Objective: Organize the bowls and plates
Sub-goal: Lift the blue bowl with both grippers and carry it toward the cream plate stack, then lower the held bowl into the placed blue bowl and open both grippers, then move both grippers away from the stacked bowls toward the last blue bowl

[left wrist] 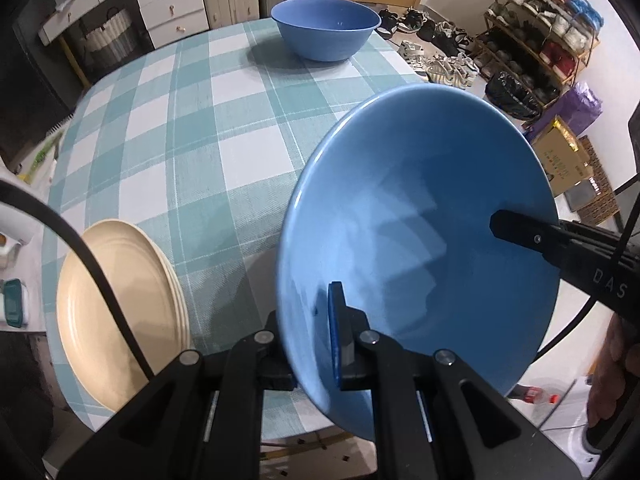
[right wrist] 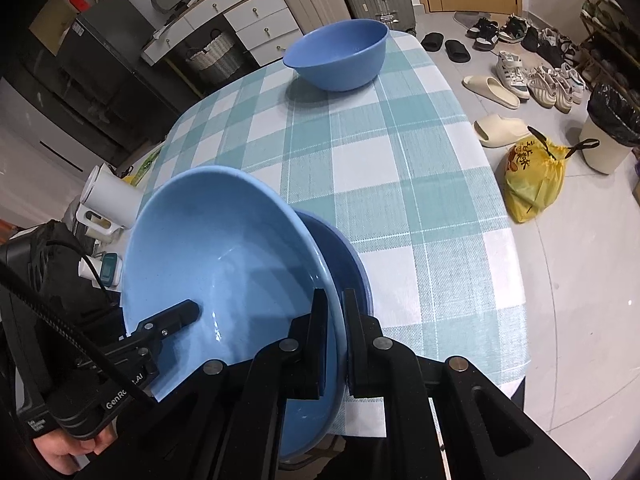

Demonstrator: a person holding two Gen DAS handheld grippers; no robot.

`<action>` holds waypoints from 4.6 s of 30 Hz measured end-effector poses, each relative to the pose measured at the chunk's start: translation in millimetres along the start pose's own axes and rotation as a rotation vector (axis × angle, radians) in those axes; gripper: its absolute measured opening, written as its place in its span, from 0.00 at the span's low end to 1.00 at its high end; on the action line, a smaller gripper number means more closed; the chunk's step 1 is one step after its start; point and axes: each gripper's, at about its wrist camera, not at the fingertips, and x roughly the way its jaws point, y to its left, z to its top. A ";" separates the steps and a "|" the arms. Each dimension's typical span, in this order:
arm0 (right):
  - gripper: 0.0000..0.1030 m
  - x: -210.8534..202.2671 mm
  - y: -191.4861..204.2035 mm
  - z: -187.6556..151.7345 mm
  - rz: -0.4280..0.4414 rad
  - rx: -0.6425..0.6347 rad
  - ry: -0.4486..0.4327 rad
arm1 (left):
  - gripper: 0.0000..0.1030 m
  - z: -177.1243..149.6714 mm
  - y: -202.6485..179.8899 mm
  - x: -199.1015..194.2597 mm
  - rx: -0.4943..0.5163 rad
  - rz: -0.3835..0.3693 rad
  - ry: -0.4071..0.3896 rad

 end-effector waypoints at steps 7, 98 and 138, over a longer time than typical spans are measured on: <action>0.07 12.5 0.9 -3.4 -0.048 -0.020 -0.025 | 0.08 -7.2 -4.6 11.2 0.045 0.067 -0.035; 0.42 16.8 -11.4 -13.3 -0.126 -0.010 -0.236 | 0.40 -14.1 63.7 18.2 -0.148 -0.140 -0.150; 0.21 78.9 -5.7 -6.9 0.040 0.047 -0.026 | 0.42 -13.2 74.8 59.2 -0.228 -0.325 -0.018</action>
